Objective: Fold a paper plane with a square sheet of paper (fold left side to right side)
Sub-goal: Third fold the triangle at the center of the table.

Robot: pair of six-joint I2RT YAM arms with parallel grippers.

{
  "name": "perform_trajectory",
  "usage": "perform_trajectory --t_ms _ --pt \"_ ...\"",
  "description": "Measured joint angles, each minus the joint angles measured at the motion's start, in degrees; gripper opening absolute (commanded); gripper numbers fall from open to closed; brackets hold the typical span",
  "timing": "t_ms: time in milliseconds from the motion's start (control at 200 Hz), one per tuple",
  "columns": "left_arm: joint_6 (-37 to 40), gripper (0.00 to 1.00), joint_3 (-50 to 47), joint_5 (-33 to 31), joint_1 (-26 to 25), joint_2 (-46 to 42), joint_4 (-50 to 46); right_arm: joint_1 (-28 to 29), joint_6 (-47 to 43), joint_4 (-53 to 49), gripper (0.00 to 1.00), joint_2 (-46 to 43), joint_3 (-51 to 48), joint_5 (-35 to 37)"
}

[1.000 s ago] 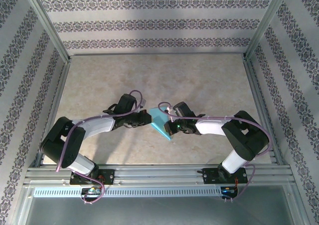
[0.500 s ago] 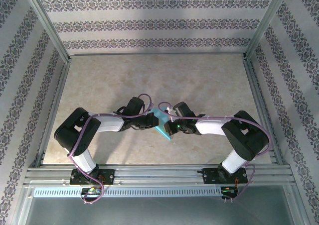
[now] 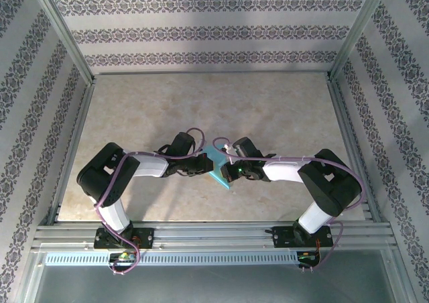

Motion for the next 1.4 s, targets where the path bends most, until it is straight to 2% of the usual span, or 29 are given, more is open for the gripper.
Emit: perform_trajectory --t_ms 595,779,1109,1214,1264,1399 --pt "0.0 0.00 -0.9 -1.0 0.0 1.7 1.7 0.0 0.0 0.0 0.00 0.0 0.1 0.0" --pt "0.0 0.00 -0.8 -1.2 0.0 1.8 1.6 0.0 0.1 -1.0 0.10 0.0 0.6 0.1" --pt "0.0 0.00 -0.4 -1.3 0.0 1.8 0.6 -1.7 0.4 -8.3 0.34 -4.0 3.3 0.3" --pt "0.0 0.00 -0.3 -1.3 0.0 1.8 0.4 -2.7 0.5 -10.8 0.34 -7.3 3.6 0.3" --pt "0.0 0.00 -0.3 -1.3 0.0 1.8 0.4 -3.2 0.7 -12.1 0.31 -8.9 3.6 0.0" --pt "0.1 0.00 -0.3 -1.3 0.0 1.8 0.3 -3.9 2.9 -15.2 0.12 -11.6 3.7 -3.5"
